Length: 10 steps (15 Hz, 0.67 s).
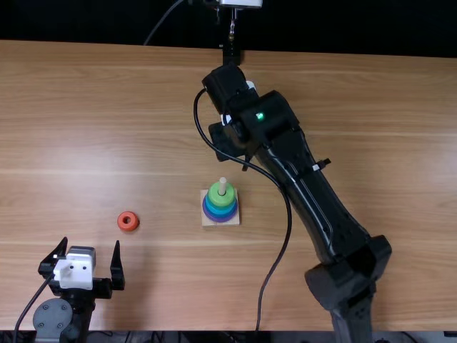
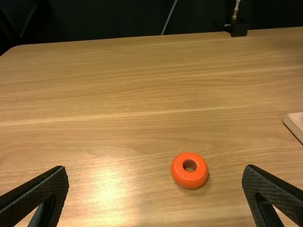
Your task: Build the Hanoi tower: stack the rings onto the peg from bottom to top in this color order: purple, dark blue, light blue, dark green, light green, yellow, orange.
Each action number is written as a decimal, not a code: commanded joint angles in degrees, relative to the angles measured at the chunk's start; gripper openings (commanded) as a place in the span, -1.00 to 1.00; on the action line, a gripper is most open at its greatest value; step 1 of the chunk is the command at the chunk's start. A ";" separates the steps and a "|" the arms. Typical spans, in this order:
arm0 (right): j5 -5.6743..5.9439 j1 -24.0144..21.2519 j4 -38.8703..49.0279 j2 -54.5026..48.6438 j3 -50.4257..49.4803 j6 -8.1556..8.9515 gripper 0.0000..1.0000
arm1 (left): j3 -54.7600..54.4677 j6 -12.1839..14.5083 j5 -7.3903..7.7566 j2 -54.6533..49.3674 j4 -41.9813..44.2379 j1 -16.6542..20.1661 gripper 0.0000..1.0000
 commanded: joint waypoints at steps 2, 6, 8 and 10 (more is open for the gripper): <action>0.35 2.88 -0.11 -6.31 -3.12 -0.10 -1.00 | -6.04 0.61 0.10 -0.67 -4.59 -0.15 1.00; 0.35 5.70 -0.42 -10.62 -6.82 -0.10 -1.00 | -6.04 0.61 0.10 -0.67 -4.59 -0.15 1.00; 0.35 5.78 -0.42 -12.46 -9.19 -0.10 -1.00 | -6.04 0.61 0.10 -0.67 -4.59 -0.15 1.00; 0.35 5.96 -1.16 -13.52 -11.03 -0.21 -1.00 | -6.04 0.61 0.10 -0.67 -4.59 -0.15 1.00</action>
